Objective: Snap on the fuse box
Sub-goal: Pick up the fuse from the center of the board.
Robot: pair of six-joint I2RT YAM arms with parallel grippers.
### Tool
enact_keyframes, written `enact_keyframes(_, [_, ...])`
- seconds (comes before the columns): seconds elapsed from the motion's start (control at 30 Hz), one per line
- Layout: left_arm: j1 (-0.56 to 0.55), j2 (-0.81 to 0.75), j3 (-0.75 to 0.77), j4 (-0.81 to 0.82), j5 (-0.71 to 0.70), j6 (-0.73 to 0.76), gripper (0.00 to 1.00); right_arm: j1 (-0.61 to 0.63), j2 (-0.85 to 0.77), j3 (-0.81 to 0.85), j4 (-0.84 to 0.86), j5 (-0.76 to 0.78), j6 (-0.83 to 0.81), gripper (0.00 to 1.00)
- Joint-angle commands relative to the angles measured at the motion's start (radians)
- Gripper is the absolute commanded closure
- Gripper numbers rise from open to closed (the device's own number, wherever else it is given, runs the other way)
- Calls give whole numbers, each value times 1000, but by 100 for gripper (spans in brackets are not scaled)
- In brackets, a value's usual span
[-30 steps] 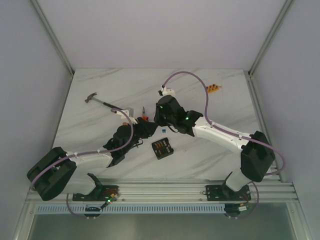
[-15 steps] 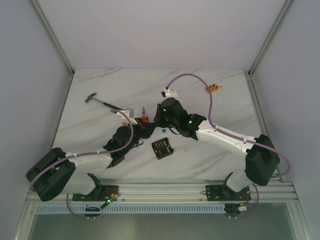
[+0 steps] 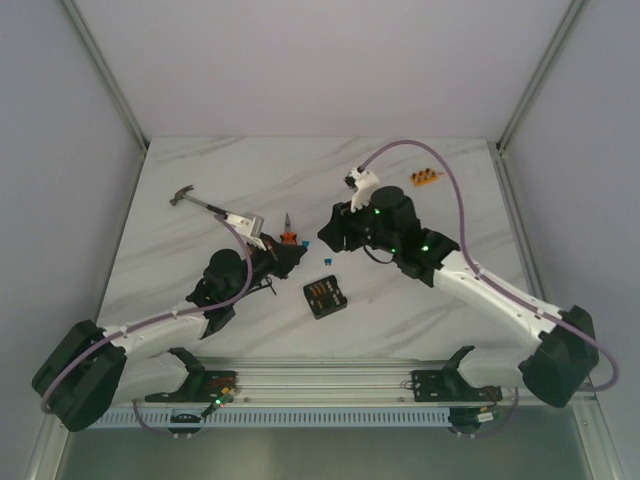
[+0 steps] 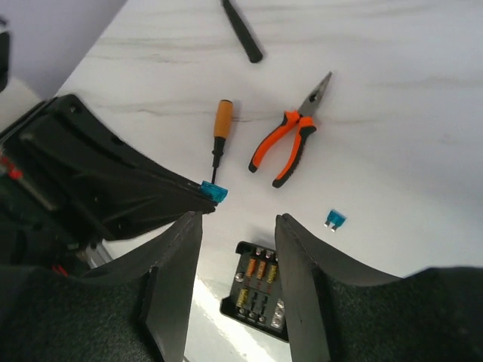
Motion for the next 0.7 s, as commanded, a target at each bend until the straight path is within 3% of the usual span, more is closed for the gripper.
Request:
enact_keyframes(0.0, [49,-45,18,-44,293,84,100,-53,-80,-33,41,-297,-184,49])
enact_keyframes(0.17, [59,-48,54,-41,501,75,100,-77,-94,-18,-2,-452,-277,49])
enact_keyframes(0.67, [59,-103,92,-43,676,79,100,-89,-75,65,-209,-659,-475,53])
